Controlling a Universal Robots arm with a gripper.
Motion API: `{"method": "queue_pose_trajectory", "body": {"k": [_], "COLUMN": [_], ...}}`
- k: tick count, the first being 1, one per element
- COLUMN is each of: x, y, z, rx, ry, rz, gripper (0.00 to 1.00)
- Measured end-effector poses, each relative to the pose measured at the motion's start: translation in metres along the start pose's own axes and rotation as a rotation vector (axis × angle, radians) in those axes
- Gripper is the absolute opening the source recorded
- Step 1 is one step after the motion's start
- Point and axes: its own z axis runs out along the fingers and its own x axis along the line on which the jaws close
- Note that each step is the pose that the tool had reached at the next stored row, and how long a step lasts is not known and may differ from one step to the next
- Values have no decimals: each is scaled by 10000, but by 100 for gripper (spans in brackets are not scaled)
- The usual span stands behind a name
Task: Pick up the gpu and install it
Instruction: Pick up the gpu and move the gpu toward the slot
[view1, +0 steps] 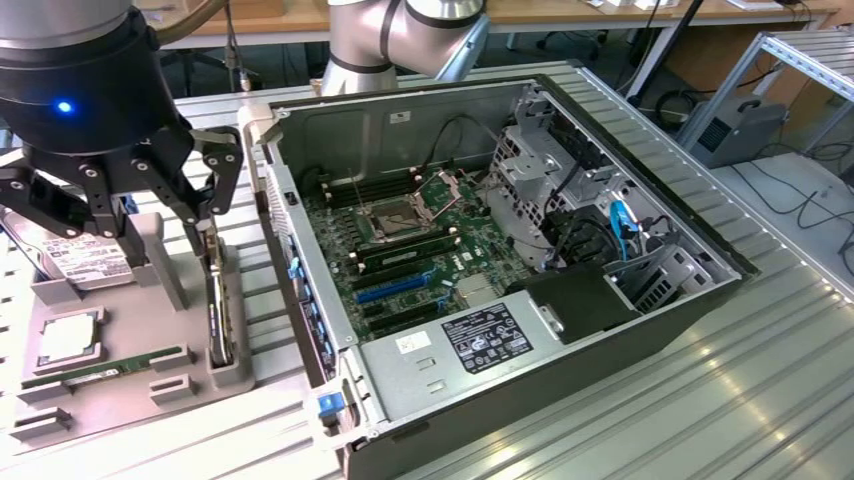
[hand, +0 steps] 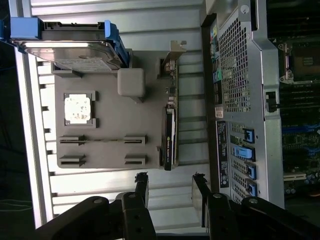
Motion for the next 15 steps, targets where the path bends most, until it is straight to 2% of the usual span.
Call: {"method": "queue_pose_trajectory", "body": {"k": [15], "x": [-1], "y": [0], "z": [33], "rx": [0], "ry": [0], "rz": [0], "gripper": [48]}}
